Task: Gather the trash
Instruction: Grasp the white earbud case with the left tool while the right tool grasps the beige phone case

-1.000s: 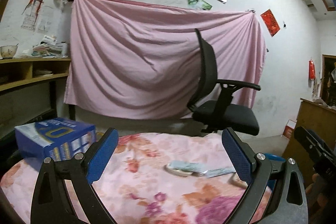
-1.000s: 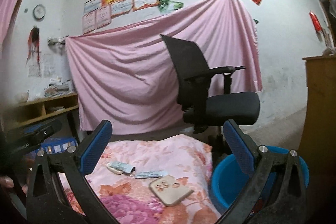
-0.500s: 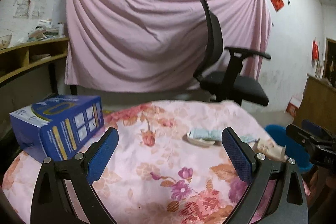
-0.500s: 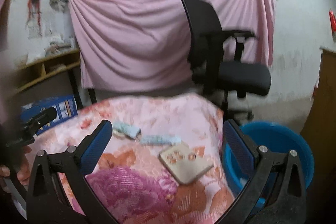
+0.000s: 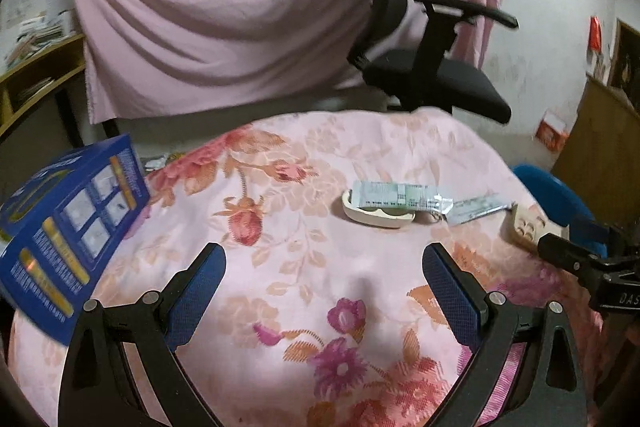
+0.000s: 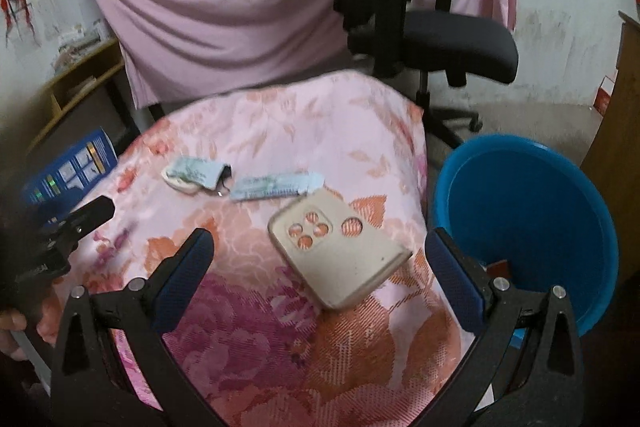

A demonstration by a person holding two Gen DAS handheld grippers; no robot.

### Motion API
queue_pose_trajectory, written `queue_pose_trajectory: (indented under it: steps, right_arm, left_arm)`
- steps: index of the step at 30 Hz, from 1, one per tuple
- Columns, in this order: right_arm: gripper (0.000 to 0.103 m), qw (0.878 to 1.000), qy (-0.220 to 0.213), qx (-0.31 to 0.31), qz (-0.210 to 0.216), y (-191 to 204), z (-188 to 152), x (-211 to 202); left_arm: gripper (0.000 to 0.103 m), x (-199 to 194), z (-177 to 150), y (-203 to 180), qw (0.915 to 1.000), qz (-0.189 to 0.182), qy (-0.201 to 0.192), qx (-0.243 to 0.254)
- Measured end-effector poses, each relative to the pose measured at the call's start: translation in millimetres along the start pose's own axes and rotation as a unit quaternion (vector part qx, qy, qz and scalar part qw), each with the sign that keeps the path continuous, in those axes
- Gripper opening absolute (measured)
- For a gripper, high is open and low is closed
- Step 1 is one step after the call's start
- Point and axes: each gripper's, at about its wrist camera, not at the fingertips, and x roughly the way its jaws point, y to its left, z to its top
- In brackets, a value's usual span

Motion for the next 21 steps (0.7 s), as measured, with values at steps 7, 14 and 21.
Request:
queue_pose_trajectory:
  steps: [7,14,21]
  right_arm:
    - [0.103,0.999,0.047,0.007,-0.011,-2,0,20]
    - [0.103,0.998,0.053,0.008,-0.042,4,5,30]
    - [0.103,0.997,0.046,0.02,-0.052,1,7,31]
  left_arm:
    - [0.096,30,9,-14,0.998,-0.02,0.036,0.048]
    - [0.096,50,21,-23,0.996,-0.031,0.049,0.068]
    - [0.079,76,28,-25,0.9935,-0.028,0.089,0.065]
